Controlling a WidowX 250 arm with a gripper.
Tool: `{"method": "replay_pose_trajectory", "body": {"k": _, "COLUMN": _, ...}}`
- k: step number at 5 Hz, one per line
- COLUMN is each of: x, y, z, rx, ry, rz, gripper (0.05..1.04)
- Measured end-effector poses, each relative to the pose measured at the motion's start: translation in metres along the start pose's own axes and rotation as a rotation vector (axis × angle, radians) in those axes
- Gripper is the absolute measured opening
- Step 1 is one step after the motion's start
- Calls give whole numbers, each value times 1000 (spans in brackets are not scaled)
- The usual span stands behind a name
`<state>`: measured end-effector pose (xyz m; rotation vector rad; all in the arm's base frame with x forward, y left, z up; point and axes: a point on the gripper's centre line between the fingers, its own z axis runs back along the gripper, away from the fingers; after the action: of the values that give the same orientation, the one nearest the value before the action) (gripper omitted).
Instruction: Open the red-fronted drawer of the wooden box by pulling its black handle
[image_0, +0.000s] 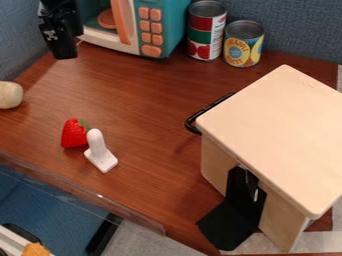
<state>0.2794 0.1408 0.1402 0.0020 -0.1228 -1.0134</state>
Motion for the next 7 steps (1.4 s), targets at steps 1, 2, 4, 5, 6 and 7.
{"method": "replay_pose_trajectory", "body": {"k": 1, "x": 0, "y": -2, "z": -11, "rx": -34, "ry": -4, "rz": 16, "gripper": 999}}
{"method": "replay_pose_trajectory", "body": {"k": 2, "x": 10, "y": -9, "z": -22, "rx": -45, "ry": -13, "rz": 75, "gripper": 999}}
{"method": "replay_pose_trajectory", "body": {"k": 4, "x": 55, "y": -33, "z": -54, "rx": -55, "ry": -12, "rz": 229, "gripper": 999}}
{"method": "replay_pose_trajectory", "body": {"k": 5, "x": 78, "y": -35, "z": -58, "rx": -30, "ry": -30, "rz": 305, "gripper": 999}}
{"method": "replay_pose_trajectory", "body": {"k": 6, "x": 107, "y": -39, "z": -65, "rx": 17, "ry": -63, "rz": 347, "gripper": 999}}
{"method": "replay_pose_trajectory", "body": {"k": 7, "x": 117, "y": -33, "z": -74, "rx": 47, "ry": -95, "rz": 397, "gripper": 999}}
